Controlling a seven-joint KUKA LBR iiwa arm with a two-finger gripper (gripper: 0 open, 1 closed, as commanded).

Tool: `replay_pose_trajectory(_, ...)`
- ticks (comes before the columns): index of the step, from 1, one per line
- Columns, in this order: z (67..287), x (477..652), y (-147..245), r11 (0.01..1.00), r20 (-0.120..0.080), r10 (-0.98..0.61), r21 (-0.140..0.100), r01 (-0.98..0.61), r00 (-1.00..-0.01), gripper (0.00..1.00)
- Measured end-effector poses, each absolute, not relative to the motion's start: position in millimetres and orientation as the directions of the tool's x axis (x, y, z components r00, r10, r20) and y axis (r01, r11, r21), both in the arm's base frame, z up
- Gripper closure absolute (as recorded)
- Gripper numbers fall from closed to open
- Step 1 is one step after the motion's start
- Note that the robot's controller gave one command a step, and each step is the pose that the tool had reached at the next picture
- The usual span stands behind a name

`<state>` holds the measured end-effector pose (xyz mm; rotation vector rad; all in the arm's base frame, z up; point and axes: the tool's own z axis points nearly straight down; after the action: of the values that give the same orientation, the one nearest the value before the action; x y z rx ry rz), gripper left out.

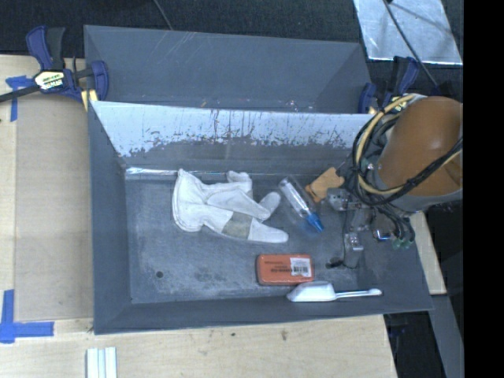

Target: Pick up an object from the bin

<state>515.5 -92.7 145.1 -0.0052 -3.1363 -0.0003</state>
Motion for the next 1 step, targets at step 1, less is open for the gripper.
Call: replay_pose_trajectory(1, 149.6, 517.4, -92.5, 1.0, -0.003, 0.0, -0.001, 0.0, -1.0, 0.0)
